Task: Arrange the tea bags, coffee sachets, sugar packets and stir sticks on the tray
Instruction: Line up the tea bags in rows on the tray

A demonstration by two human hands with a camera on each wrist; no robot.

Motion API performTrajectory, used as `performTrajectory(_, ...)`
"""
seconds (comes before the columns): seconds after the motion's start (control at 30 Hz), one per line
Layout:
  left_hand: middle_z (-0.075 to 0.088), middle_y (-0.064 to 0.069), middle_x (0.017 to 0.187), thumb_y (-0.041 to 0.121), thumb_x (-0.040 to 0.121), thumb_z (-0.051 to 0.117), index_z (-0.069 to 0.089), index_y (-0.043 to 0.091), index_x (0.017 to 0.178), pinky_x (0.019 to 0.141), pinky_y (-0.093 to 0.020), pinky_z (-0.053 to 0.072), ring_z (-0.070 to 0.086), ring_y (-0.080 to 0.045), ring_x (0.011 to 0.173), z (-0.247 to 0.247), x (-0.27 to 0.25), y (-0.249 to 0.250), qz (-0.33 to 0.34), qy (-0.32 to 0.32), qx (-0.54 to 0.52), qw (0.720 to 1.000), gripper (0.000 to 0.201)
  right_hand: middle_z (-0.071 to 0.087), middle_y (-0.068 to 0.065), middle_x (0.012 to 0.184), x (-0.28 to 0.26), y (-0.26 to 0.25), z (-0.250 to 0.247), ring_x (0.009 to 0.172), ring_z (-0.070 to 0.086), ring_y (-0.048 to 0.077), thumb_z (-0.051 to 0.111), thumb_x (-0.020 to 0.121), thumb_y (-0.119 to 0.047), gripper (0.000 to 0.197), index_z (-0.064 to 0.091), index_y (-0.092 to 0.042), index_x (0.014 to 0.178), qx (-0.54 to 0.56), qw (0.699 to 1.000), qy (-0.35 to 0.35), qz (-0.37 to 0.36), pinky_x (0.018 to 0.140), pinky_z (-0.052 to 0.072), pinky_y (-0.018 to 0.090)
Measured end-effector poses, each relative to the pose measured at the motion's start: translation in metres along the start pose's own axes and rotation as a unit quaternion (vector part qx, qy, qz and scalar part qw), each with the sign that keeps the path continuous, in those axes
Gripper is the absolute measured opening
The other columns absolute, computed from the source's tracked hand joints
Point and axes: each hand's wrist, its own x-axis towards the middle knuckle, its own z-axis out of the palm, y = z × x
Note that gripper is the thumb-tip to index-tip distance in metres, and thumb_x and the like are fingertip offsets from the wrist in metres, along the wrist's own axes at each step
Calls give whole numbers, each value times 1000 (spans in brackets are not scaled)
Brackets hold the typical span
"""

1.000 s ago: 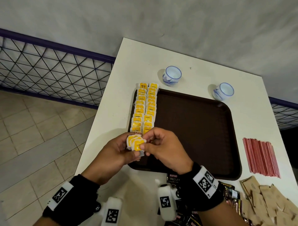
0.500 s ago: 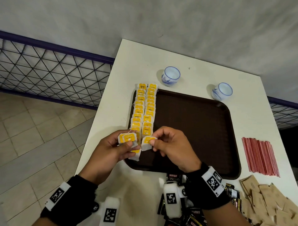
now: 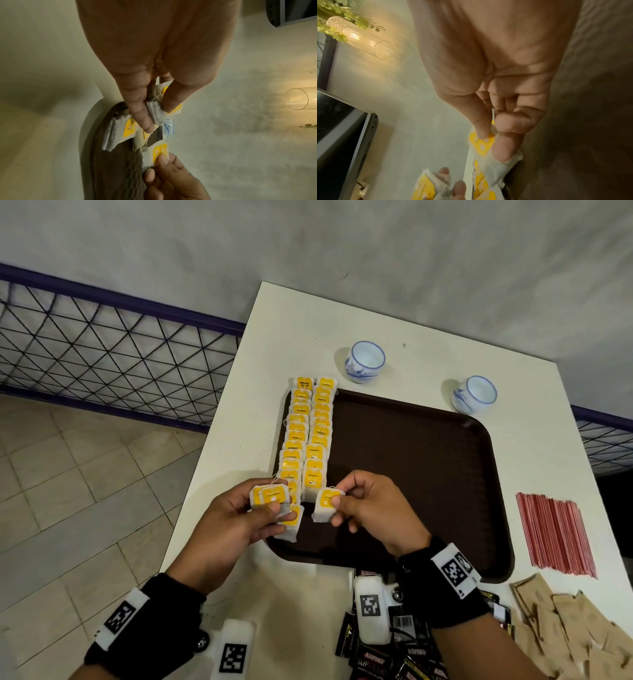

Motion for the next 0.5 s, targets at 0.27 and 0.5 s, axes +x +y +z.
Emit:
performTrajectory(0.27, 76, -12, 112, 4, 97, 59, 68, 13, 122, 85, -36, 63, 75, -28, 101, 0, -1, -3, 0, -3, 17, 1000, 28, 70, 13, 69, 15, 3, 14, 54, 65, 17, 67, 92, -2, 8, 62, 2, 96, -37, 999, -1, 20, 44, 47, 24)
performTrajectory(0.5, 76, -11, 111, 2, 98, 58, 68, 12, 122, 78, -30, 63, 75, -28, 101, 0, -2, -3, -3, -6, 13, 1000, 28, 67, 11, 73, 22, 2, 22, 54, 66, 19, 67, 92, -2, 8, 61, 2, 96, -40, 999, 24, 18, 44, 48, 25)
